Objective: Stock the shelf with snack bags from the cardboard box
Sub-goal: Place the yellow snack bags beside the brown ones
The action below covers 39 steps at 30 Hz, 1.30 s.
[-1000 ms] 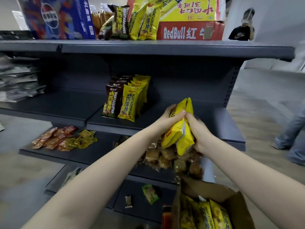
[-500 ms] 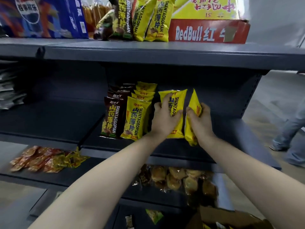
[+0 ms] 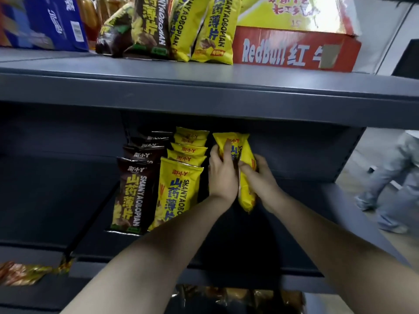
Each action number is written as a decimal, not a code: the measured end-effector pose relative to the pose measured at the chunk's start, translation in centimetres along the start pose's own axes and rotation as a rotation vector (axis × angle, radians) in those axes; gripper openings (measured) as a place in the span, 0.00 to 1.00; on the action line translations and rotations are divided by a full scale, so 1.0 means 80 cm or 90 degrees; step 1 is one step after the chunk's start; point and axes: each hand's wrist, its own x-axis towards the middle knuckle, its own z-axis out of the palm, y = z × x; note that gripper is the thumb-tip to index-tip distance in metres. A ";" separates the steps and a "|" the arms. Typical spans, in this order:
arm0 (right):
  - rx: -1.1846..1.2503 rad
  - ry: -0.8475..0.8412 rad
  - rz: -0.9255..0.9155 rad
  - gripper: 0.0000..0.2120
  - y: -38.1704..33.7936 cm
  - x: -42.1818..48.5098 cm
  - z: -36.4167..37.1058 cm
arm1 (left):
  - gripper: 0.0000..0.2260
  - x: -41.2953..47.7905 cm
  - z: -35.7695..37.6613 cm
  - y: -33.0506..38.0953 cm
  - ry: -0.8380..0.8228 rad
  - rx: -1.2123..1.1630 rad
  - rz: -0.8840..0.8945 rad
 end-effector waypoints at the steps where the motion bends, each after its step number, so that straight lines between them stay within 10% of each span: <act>1: -0.006 -0.001 0.001 0.22 0.001 0.003 0.003 | 0.26 0.005 0.004 -0.006 -0.006 0.001 -0.006; 21: -0.055 0.058 0.056 0.22 0.027 0.033 -0.050 | 0.52 0.056 0.073 -0.041 0.013 0.239 -0.126; 39: -0.052 0.036 0.056 0.22 0.026 0.037 -0.037 | 0.50 0.030 0.077 -0.052 -0.062 0.105 -0.243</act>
